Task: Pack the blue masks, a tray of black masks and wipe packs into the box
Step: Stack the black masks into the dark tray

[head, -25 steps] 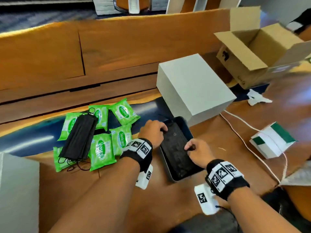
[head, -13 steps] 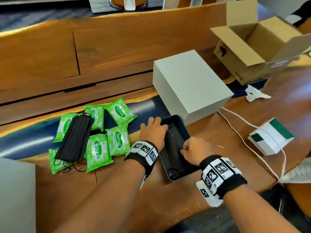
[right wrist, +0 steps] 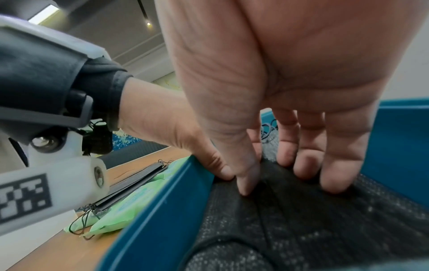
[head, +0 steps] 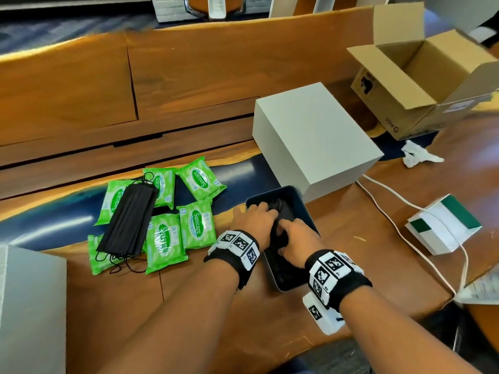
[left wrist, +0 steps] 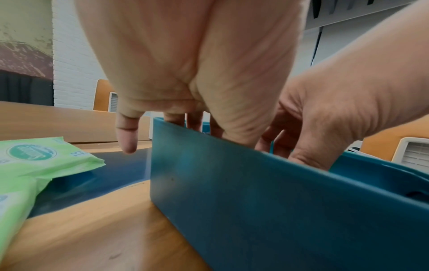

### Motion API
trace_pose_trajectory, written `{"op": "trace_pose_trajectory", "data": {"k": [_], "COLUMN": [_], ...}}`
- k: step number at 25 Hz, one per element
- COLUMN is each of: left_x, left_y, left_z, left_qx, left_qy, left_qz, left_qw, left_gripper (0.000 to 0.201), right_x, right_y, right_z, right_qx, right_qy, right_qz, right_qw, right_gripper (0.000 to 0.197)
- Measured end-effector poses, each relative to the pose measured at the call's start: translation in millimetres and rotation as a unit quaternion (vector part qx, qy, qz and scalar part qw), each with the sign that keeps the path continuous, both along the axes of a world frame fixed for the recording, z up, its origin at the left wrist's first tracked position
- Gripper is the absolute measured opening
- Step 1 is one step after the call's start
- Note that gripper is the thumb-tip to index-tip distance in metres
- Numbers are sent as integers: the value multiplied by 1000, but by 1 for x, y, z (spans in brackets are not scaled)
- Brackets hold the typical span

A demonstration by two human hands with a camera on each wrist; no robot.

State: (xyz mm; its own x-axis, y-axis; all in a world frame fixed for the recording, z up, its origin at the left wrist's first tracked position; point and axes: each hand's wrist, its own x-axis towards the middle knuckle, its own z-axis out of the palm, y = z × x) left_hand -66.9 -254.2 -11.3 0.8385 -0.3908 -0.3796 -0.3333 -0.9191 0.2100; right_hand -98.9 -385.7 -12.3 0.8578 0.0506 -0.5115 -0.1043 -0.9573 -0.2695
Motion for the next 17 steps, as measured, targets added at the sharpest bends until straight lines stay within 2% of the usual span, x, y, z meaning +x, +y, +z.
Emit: {"op": "trace_pose_trajectory", "data": {"k": [4,7,9,13,17], "left_x": [-4,-3,-3,-7,-16], "left_y": [5,25,50,111,175], "left_z": [4,10,12,16,7], "left_qx": [-39,-120,-158,-156,-101], "left_qy": [-4,-36,-57,-57,-51], "left_qz": [3,51,85,139,214], "left_qw": [999,991,982,976,970], "left_gripper": [36,26,30,40,42], "right_x": [9,24,32,43,51], "right_y": [6,25,49,108,169], "right_z": [11,32,43,45,32], "right_qx": [6,40,73,113,119], "right_qy": [-21,-87,-117,-125,-87], "right_qz": [-3,-21,-21,9,43], "right_qw": [1000,995,990,986,988], "right_gripper": [25,8,4,7,5]}}
